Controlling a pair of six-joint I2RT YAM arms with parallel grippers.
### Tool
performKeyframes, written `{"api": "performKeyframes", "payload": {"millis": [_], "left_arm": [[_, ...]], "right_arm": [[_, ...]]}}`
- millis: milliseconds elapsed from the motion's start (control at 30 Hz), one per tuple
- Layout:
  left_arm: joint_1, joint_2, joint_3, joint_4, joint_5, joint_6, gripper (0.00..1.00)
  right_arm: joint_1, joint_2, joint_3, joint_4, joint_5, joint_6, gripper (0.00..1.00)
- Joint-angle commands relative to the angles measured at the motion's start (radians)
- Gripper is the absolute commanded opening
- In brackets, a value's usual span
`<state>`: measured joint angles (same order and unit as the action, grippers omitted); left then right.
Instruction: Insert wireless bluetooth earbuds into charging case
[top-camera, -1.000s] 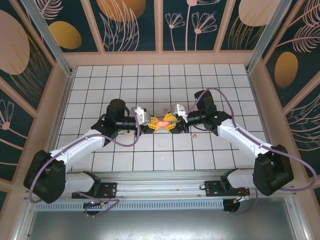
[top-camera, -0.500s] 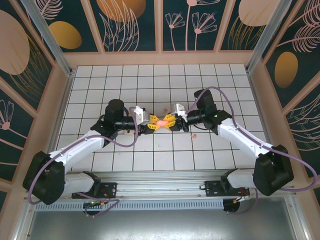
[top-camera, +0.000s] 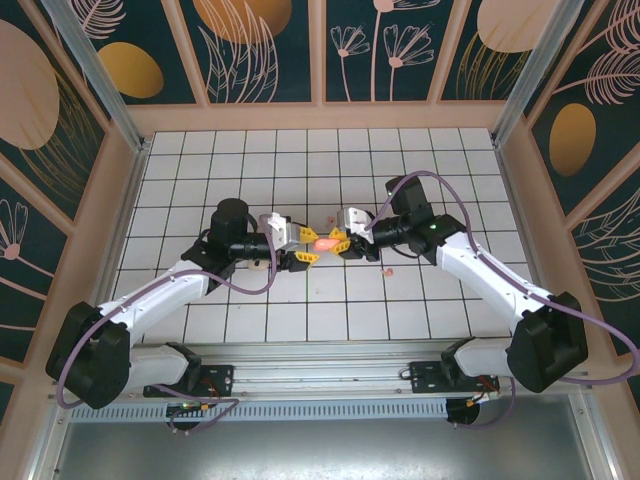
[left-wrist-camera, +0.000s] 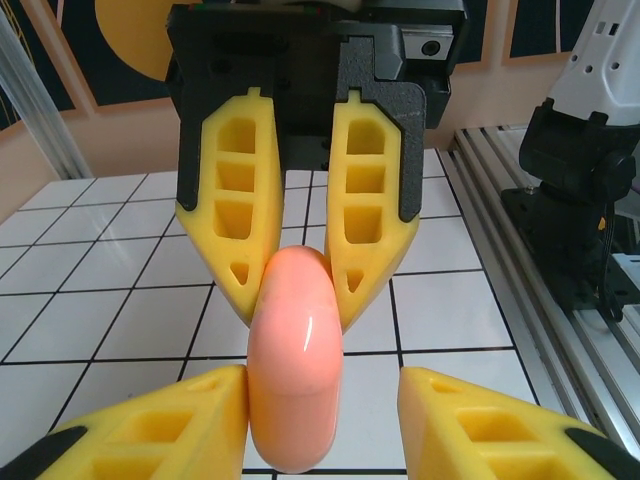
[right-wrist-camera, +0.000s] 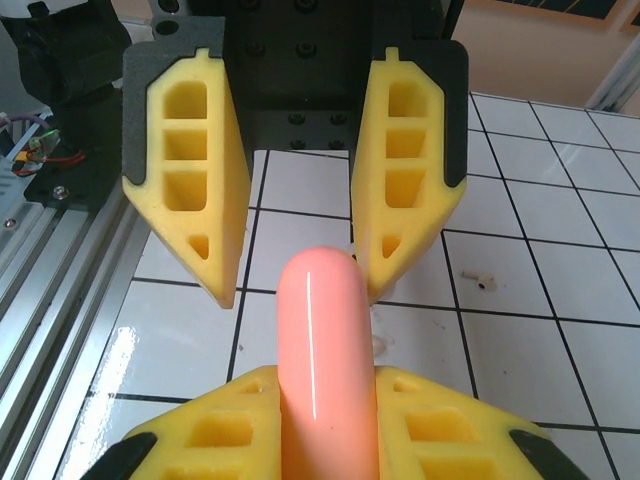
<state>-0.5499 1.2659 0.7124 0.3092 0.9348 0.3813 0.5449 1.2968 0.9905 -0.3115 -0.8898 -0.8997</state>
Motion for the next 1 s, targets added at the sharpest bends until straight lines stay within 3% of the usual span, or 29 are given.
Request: {"api": "performKeyframes", "payload": {"millis": [0,400,667,800,967], "left_arm": [[-0.006,0.010,0.012,-0.020,0.026,0.024,0.43],[-0.014,0.014,0.016,-0.033,0.022,0.027,0.38],[-0.015,0.010,0.016,-0.031,0.019,0.027,0.21],[-0.015,0.008,0.015,-0.035,0.008,0.031,0.19],[-0.015,0.016,0.019,-0.046,0.009,0.034,0.18]], "right_arm": [[0.025,-0.019,0.045,-0.017,-0.004,-0.032,0.16],[0.041,-0.004,0.060,-0.010,-0.025,-0.034,0.16],[0.043,-0.002,0.060,-0.019,-0.023,-0.038,0.17],[0.043,-0.005,0.054,0.005,0.014,-0.008,0.32],[0.028,-0.029,0.024,0.081,0.031,0.034,0.35]]}}
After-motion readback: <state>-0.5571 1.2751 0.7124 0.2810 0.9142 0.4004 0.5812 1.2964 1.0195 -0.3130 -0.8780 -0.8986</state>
